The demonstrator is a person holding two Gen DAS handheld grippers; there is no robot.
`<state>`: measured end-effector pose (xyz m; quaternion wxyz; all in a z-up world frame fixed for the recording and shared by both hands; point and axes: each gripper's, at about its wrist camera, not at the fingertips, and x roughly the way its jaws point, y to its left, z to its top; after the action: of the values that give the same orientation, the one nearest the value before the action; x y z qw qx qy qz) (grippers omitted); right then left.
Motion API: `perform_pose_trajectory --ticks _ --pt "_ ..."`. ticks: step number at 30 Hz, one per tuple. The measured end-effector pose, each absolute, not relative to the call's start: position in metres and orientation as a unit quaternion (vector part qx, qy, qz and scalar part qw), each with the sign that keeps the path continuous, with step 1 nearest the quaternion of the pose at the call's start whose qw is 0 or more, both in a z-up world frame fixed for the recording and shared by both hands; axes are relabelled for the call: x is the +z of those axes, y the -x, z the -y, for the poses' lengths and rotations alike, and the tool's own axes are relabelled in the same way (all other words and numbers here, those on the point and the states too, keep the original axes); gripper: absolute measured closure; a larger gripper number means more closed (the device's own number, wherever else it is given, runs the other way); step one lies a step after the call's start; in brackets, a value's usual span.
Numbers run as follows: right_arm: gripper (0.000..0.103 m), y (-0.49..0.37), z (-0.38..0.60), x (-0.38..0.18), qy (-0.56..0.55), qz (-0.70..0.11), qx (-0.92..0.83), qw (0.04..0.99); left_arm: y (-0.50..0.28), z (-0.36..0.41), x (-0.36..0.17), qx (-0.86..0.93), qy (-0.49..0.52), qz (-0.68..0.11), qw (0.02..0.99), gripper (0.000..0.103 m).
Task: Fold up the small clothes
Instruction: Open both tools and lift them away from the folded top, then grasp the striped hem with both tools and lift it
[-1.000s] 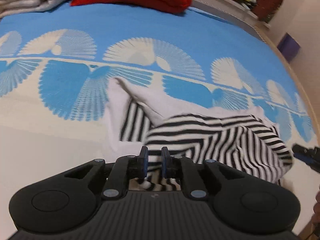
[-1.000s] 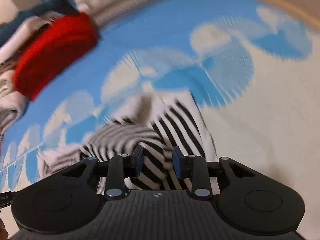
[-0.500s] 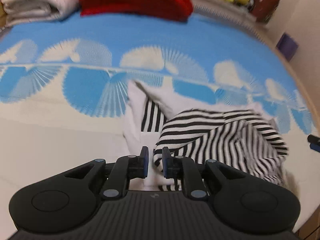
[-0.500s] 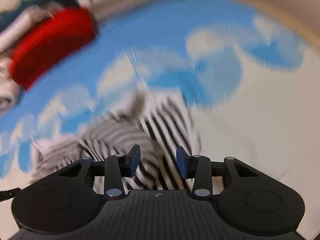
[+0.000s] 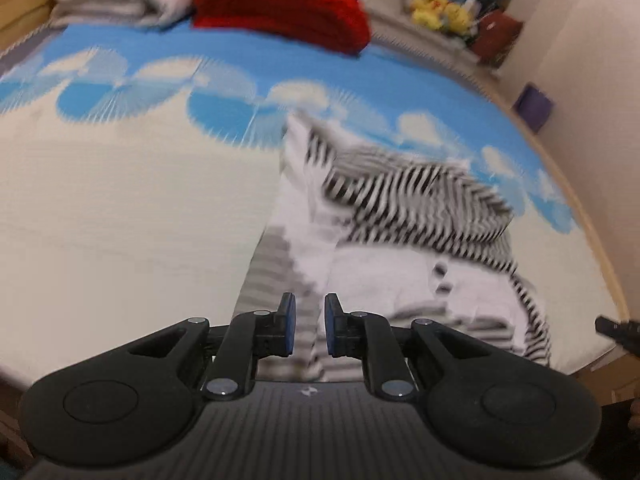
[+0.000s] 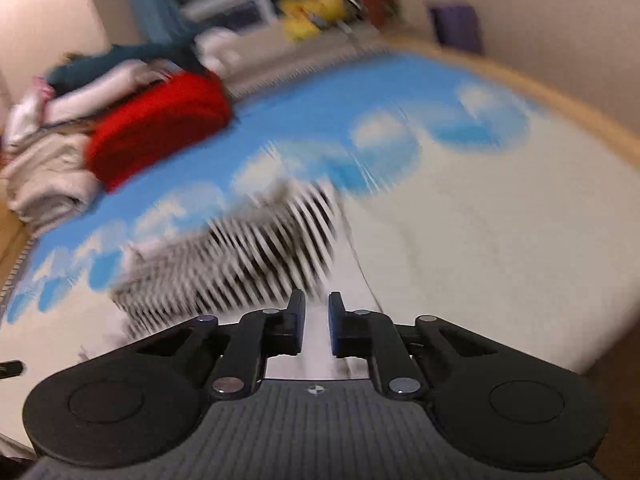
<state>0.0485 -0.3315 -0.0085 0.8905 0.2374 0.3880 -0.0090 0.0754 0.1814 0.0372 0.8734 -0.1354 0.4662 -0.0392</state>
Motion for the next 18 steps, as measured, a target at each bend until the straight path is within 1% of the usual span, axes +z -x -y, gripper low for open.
perform_pose_trajectory --ticks 1,3,4,6,8,9,10,11,12,14,16,18 --pt "0.091 -0.046 0.333 -0.018 -0.258 -0.401 -0.007 0.879 -0.071 -0.183 0.033 -0.034 0.139 -0.480 0.865 0.087" --pt "0.090 -0.040 0.333 -0.030 -0.262 -0.423 -0.011 0.868 -0.066 -0.184 0.028 -0.026 0.142 -0.503 0.852 0.087" --pt "0.088 -0.039 0.333 -0.035 -0.255 -0.434 -0.017 0.864 -0.064 -0.185 0.026 -0.027 0.142 -0.504 0.852 0.087" --pt "0.088 -0.038 0.333 -0.043 -0.249 -0.447 -0.021 0.859 -0.060 -0.189 0.017 -0.027 0.152 -0.501 0.852 0.087" --pt "0.087 -0.032 0.334 -0.052 -0.246 -0.463 -0.026 0.851 -0.054 -0.195 -0.002 -0.020 0.187 -0.511 0.839 0.087" --pt "0.085 -0.029 0.335 -0.056 -0.250 -0.471 -0.026 0.846 -0.056 -0.196 -0.011 -0.010 0.198 -0.534 0.822 0.087" --pt "0.078 -0.029 0.336 -0.062 -0.254 -0.479 -0.024 0.840 -0.058 -0.195 -0.018 -0.001 0.196 -0.553 0.810 0.087" --pt "0.073 -0.031 0.335 -0.069 -0.256 -0.487 -0.022 0.835 -0.059 -0.193 -0.021 0.003 0.184 -0.559 0.808 0.085" --pt "0.070 -0.032 0.334 -0.073 -0.251 -0.496 -0.020 0.831 -0.061 -0.192 -0.022 0.006 0.178 -0.561 0.808 0.081" --pt "0.060 -0.036 0.328 -0.085 -0.239 -0.517 -0.018 0.822 -0.061 -0.192 -0.024 0.004 0.179 -0.563 0.807 0.056" --pt "0.058 -0.038 0.324 -0.095 -0.238 -0.540 -0.010 0.807 -0.061 -0.193 -0.026 0.008 0.178 -0.568 0.804 0.045" --pt "0.056 -0.042 0.320 -0.105 -0.234 -0.558 -0.003 0.796 -0.064 -0.191 -0.030 0.018 0.169 -0.579 0.797 0.045"
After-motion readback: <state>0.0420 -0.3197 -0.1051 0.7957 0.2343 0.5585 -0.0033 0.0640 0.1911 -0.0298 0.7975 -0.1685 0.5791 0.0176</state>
